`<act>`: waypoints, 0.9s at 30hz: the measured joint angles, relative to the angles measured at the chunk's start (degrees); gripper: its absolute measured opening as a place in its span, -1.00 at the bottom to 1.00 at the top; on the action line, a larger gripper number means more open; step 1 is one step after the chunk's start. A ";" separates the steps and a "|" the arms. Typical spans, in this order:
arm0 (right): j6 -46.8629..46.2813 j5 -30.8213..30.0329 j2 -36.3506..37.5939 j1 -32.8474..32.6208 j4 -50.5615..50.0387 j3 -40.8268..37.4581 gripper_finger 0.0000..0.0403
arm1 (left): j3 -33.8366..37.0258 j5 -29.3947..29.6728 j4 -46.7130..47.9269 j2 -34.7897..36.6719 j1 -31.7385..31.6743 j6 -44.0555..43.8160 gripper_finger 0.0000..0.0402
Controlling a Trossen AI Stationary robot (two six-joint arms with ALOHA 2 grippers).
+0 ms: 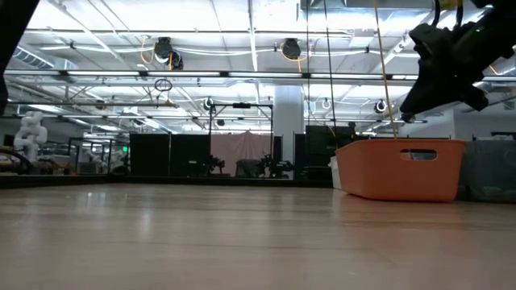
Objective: Sort Halloween decoration
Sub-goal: Put the black skull toy into the orange bin, then return to Home Position
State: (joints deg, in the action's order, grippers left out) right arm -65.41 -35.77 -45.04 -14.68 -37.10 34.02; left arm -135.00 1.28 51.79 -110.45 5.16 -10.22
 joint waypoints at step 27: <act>48.16 19.60 9.68 2.73 35.21 0.09 -0.87 | 0.00 -4.52 2.53 1.93 0.93 6.13 -1.00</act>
State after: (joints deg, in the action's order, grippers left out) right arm -17.25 -16.17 -35.36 -11.94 -1.89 34.11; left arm -135.00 -3.24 54.33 -108.52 6.09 -4.09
